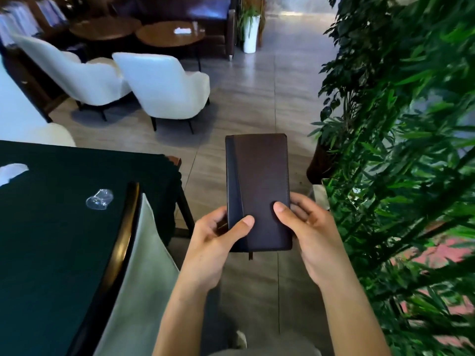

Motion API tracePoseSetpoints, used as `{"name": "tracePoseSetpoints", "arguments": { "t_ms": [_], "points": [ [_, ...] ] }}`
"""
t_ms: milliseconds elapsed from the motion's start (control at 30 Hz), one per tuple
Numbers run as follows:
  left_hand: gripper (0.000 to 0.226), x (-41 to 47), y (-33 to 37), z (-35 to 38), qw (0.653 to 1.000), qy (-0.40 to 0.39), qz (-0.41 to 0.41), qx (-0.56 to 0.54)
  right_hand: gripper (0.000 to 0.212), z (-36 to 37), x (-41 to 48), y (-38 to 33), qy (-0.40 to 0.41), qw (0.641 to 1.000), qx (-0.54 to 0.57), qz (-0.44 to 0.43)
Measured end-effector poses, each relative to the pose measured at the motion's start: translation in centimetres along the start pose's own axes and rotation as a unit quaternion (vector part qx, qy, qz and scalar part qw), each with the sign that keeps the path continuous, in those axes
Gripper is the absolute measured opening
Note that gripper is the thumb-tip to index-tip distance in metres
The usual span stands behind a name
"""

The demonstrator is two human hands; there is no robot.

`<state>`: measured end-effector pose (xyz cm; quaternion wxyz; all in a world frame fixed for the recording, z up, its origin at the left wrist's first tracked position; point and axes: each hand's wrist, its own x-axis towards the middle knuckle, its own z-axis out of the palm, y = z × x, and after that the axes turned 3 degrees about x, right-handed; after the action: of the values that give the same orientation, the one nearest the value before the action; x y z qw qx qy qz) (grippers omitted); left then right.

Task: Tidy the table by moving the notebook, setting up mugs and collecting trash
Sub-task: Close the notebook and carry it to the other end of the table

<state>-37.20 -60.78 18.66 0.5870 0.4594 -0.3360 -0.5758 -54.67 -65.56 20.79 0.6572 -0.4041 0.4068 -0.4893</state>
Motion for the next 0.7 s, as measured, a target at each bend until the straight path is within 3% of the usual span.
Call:
{"name": "tracePoseSetpoints", "arguments": {
  "t_ms": [367, 700],
  "points": [
    [0.039, 11.0, 1.0, -1.6, 0.997, 0.065, 0.000, 0.029, 0.026, 1.0, 14.1, 0.4, -0.053, 0.998, -0.021, 0.042],
    [0.035, 22.7, 1.6, -0.2, 0.978, 0.201, 0.015, 0.049, 0.017, 1.5, 30.2, -1.0, -0.143, 0.983, -0.052, 0.099]
  ]
}}
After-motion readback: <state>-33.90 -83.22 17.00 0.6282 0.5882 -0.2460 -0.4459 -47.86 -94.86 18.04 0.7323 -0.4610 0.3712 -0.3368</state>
